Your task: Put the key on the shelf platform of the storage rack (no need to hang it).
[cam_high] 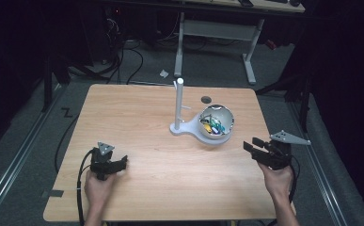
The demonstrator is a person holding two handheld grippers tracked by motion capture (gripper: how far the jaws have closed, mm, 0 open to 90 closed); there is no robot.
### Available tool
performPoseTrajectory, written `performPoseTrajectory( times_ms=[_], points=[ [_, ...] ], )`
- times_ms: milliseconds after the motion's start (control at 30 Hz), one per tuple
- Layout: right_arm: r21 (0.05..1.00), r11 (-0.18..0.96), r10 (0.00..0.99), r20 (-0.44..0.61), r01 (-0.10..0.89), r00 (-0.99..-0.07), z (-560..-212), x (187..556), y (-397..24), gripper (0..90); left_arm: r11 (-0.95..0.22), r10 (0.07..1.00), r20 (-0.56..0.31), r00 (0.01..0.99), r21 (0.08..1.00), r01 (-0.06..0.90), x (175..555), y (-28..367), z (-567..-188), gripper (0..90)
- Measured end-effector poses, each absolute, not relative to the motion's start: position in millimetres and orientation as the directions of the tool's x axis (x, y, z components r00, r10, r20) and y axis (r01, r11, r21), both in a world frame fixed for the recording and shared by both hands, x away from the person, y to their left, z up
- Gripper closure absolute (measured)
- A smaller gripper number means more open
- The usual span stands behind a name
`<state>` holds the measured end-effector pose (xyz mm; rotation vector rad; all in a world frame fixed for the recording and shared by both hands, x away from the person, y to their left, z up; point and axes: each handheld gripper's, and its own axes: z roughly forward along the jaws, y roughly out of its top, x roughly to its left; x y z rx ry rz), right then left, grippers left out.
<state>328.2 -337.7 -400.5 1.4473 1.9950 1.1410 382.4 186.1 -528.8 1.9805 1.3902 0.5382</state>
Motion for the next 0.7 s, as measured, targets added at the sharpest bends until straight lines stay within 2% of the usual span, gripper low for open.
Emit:
performPoseTrajectory(
  times_ms=[700],
  points=[
    [0.789, 0.138, 0.921, 0.121, 0.599, -0.371, -434.6, 327.5, -323.0, 52.4, -0.226, 0.935, -0.034, 0.353, 0.710, 0.667, 382.4, 186.0, -528.8, 23.0]
  ],
)
